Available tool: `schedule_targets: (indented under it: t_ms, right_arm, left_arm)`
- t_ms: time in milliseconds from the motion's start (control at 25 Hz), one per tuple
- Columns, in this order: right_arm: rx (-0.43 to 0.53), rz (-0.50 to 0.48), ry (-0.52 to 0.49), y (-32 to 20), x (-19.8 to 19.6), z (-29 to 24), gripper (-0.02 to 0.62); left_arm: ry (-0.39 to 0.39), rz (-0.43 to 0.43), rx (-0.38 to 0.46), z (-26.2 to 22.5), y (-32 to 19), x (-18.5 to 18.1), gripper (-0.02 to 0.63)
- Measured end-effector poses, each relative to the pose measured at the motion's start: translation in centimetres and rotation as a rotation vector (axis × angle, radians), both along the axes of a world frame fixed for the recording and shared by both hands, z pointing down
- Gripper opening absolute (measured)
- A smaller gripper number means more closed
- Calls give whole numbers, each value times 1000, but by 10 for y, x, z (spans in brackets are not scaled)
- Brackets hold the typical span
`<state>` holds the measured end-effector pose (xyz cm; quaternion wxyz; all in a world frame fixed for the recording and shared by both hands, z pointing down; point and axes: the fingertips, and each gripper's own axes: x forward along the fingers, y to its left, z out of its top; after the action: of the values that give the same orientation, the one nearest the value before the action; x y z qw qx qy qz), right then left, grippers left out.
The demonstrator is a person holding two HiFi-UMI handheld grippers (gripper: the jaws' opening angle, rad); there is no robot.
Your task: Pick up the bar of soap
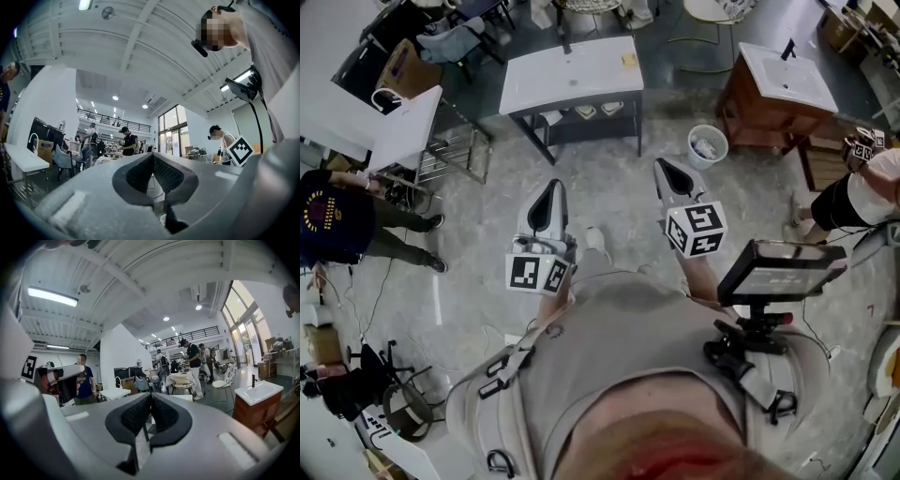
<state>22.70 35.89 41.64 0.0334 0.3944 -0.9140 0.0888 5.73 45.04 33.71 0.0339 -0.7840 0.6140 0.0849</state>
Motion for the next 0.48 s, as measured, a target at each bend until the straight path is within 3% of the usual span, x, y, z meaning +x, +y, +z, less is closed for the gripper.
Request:
schedule_targets:
  t_ms: [240,480]
  right_arm:
    - [-6,21,21,-31,-20,3,3]
    - [-17,43,39,-81,-74,9,3]
  left_arm:
    - [37,44,-12,10,-42,-19,-2]
    - [76,78,-51,32,-110,-75,-2]
